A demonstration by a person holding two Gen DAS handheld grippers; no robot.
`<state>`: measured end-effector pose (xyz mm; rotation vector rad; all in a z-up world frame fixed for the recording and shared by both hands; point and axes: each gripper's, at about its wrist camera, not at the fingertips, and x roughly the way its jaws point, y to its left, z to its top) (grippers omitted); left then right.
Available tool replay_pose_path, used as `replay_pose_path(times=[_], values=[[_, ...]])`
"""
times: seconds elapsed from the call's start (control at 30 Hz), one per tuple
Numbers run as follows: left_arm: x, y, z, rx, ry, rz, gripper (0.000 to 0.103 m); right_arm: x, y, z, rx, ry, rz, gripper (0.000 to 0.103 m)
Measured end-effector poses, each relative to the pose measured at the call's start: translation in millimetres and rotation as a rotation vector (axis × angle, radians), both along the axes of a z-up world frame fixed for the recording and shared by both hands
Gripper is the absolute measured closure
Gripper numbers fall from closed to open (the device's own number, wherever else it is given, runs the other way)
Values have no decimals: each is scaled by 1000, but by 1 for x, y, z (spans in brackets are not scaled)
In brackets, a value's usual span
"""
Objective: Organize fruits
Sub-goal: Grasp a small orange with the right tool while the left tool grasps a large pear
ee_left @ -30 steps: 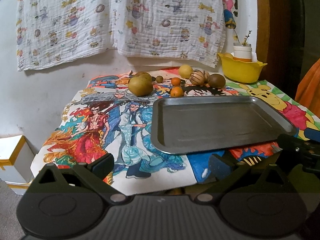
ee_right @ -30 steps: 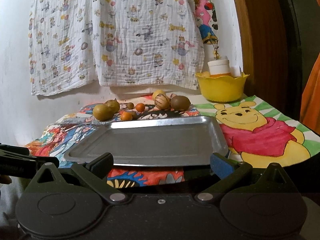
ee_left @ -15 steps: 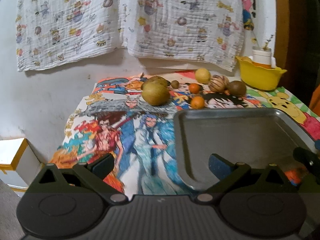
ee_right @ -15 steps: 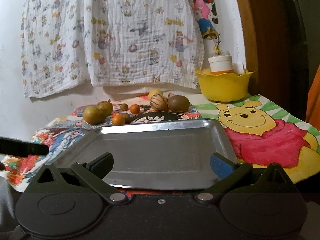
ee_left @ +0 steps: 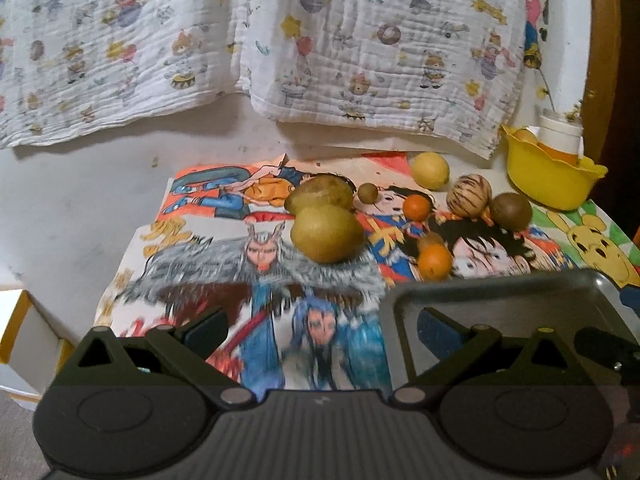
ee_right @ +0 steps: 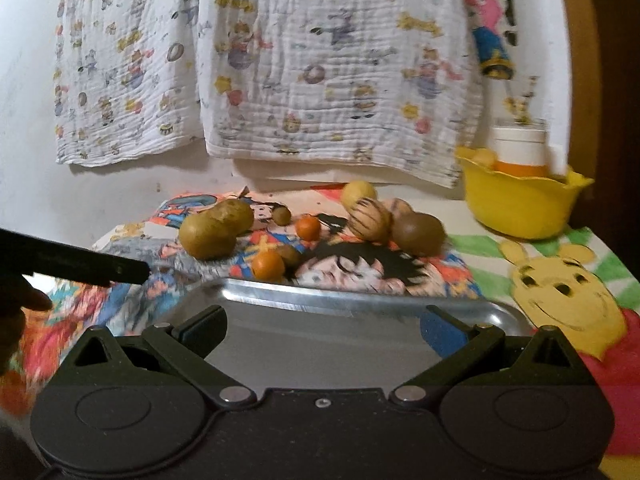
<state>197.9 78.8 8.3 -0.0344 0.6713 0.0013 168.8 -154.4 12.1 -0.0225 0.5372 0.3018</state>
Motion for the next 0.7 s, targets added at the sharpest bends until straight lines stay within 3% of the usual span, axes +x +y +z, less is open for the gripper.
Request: replay_pose_path(times=[0.27, 0.47, 0.7], values=[[63, 17, -4, -73, 42, -7, 0, 59, 41, -1, -62, 85, 36, 1], [98, 17, -15, -47, 65, -50, 0, 81, 58, -7, -106, 100, 37, 1], [125, 23, -36, -74, 113, -68, 1, 110, 70, -15, -90, 166, 43, 11]])
